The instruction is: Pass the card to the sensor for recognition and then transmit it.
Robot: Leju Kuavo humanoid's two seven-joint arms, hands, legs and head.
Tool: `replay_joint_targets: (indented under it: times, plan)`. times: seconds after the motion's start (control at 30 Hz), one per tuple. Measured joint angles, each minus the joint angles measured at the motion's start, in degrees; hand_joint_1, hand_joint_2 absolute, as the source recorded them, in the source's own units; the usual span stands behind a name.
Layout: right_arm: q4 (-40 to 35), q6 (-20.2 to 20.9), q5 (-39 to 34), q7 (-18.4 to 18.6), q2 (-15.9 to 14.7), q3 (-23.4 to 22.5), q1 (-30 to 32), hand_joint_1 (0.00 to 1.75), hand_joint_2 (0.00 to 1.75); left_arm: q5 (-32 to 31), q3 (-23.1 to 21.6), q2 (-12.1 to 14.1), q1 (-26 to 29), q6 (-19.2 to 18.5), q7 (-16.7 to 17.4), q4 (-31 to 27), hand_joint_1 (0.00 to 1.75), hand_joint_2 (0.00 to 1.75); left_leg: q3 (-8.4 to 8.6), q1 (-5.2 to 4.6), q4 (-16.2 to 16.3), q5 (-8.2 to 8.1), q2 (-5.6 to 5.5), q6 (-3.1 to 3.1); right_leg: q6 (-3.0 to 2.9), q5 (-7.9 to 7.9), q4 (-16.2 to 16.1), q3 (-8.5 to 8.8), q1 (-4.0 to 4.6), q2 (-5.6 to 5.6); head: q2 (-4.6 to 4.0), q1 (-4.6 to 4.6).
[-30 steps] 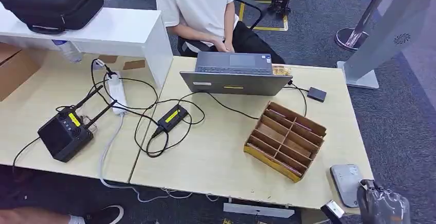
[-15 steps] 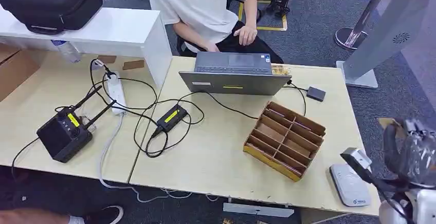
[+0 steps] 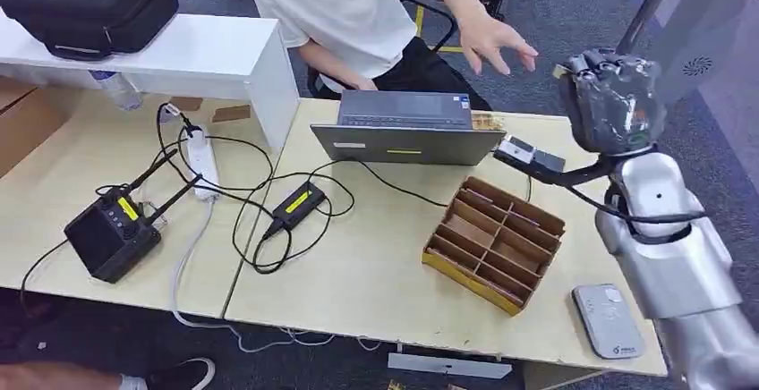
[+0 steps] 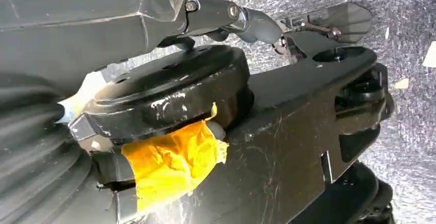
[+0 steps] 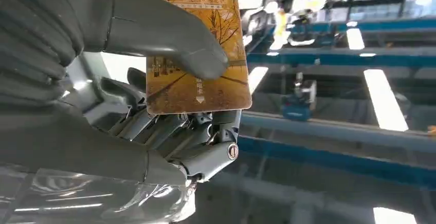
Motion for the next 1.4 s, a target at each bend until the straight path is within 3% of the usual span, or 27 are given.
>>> replay_joint_targets:
  times: [0.13, 0.33, 0.37, 1.23, 1.4]
  plan:
    - [7.74, 0.61, 1.14, 2.97, 2.94, 5.7, -5.98, 1.75, 1.75, -1.91, -1.25, 0.0, -0.08, -1.38, 0.61, 0.0, 0.0, 1.75, -0.01, 0.01, 0.0, 0.01, -0.09, 0.0, 0.0, 0.0, 0.0, 0.0, 0.01, -0.05, 0.0, 0.0]
    - [14.05, 0.04, 0.85, 3.82, 5.05, 9.98, -8.41, 1.75, 1.75, -2.49, -2.25, -0.13, -0.12, -1.71, 0.72, 0.0, 0.0, 1.75, -0.06, -0.01, 0.01, 0.01, -0.19, 0.0, 0.01, -0.01, -0.03, 0.02, -0.01, -0.14, 0.0, 0.02]
    - [14.49, 0.0, 0.79, 3.84, 5.23, 10.35, -8.49, 0.0, 1.75, -2.47, -2.25, -0.13, -0.12, -1.75, 0.72, 0.0, 0.0, 1.75, -0.06, -0.02, 0.01, 0.01, -0.2, 0.0, 0.01, -0.01, -0.03, 0.02, -0.02, -0.15, 0.0, 0.0]
    - [17.65, -1.09, -0.96, 3.63, 5.97, 13.56, -8.49, 0.0, 1.75, -2.14, -2.87, -0.07, -0.06, -1.84, 0.66, 0.0, 0.0, 1.75, -0.03, -0.01, 0.02, 0.01, -0.21, 0.0, 0.0, -0.01, -0.04, -0.03, -0.02, -0.17, 0.0, 0.0]
    - [12.44, -3.37, -4.92, 2.27, 3.83, 12.73, -3.96, 0.0, 1.75, -1.53, -2.76, -0.13, 0.03, -0.53, 0.68, 0.0, 0.0, 1.75, -0.04, 0.0, 0.04, 0.0, -0.23, 0.0, 0.01, -0.01, -0.07, -0.03, -0.01, -0.21, 0.0, -0.02]
